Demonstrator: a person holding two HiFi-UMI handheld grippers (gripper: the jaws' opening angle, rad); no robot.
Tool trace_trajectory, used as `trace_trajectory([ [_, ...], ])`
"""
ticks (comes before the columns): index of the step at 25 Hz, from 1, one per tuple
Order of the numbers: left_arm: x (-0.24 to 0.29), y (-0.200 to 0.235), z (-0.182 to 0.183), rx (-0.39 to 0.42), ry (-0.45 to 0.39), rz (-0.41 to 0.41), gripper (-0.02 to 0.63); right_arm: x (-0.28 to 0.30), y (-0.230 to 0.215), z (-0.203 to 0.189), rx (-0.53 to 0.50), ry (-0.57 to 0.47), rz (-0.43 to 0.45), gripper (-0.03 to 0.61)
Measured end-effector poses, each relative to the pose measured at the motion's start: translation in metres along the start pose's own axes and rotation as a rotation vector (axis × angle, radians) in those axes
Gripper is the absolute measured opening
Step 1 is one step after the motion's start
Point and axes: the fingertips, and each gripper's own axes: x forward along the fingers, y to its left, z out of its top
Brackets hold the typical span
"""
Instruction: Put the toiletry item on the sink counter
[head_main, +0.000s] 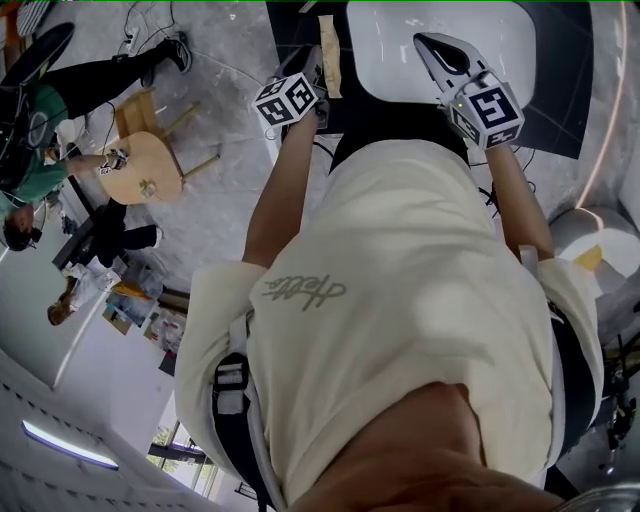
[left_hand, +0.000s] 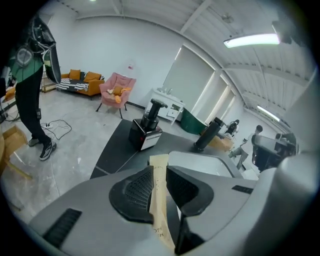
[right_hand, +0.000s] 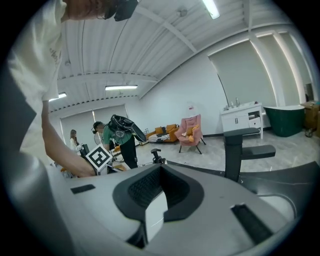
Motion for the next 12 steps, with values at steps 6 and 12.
trace_trajectory([
  [6,-0.034,-0.026,0.032,0.056,-0.132,-0.063,0.081,-0.001,0.033,0.015,-0.031,-0.008,0.03,-0.005],
  [12,-0.076,-0.056,0.053,0.143,-0.253,-0.179,0.08,-0.012,0.057,0.026,-0.096,0.013,0.027,-0.005],
])
